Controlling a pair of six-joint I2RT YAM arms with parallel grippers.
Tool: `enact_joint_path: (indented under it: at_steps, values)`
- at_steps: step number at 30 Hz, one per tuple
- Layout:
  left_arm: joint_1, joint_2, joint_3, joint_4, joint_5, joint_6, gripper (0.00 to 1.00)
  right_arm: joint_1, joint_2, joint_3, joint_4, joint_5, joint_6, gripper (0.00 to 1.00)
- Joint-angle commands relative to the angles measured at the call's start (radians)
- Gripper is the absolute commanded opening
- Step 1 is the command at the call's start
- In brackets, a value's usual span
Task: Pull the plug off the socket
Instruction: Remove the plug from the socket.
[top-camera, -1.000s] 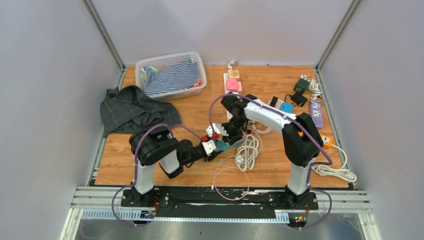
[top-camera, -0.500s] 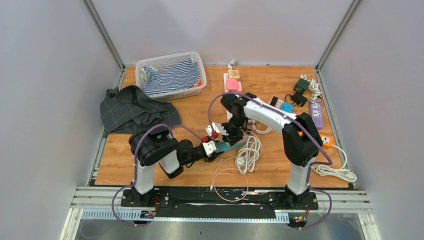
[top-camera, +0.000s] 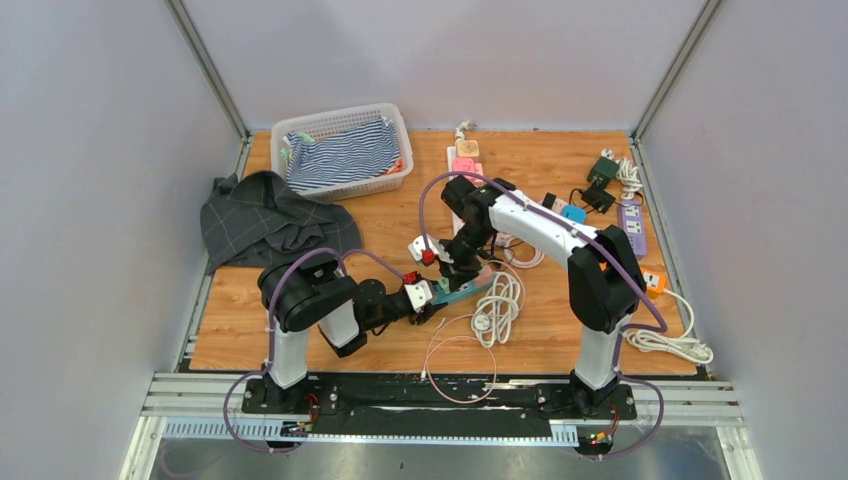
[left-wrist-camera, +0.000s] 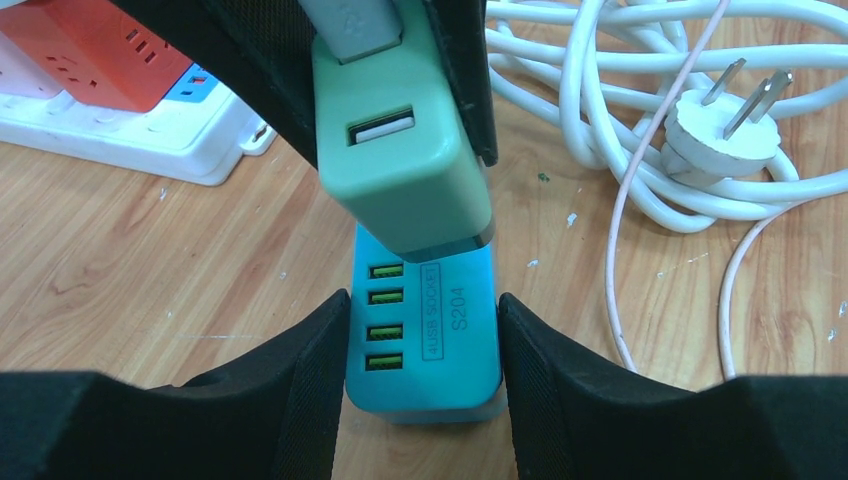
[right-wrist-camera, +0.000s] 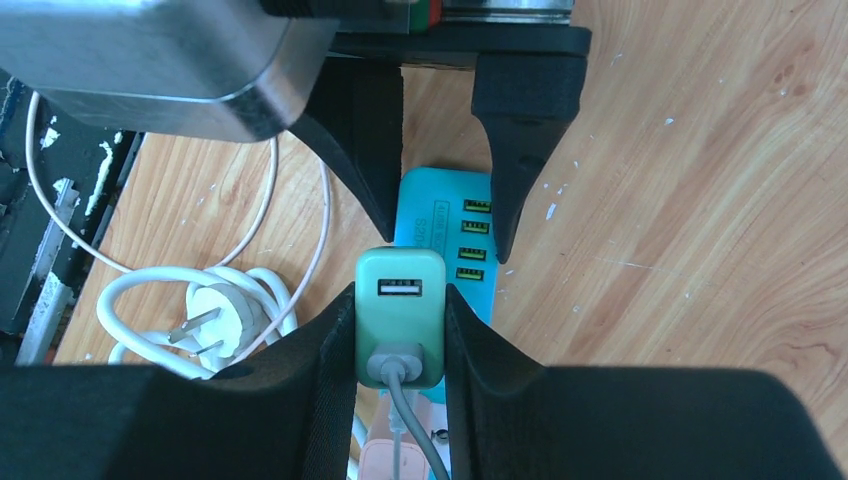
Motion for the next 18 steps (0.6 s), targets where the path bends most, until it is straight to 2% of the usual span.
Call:
enact_joint_path:
  at_steps: [1,4,7,11,18]
  values:
    - [0.001,-0.011,-0.009,0.008,0.011,-0.021,0.31,-0.005,-0.015,0.029,-0.057,-0.039,0.009,0.0]
    - [0.001,-0.056,-0.023,0.008,-0.002,-0.044,0.59,-0.007,-0.014,0.045,-0.077,-0.038,0.012,0.0]
    - [0.001,-0.127,-0.05,0.006,-0.033,-0.094,0.81,-0.01,-0.014,0.07,-0.101,-0.044,0.016,0.0]
    - [0.003,-0.218,-0.067,-0.007,-0.035,-0.139,0.92,-0.016,-0.025,0.083,-0.111,-0.036,0.028,0.0]
    - [0.002,-0.31,-0.106,-0.014,-0.024,-0.197,0.98,-0.029,-0.047,0.105,-0.111,-0.025,0.061,0.0]
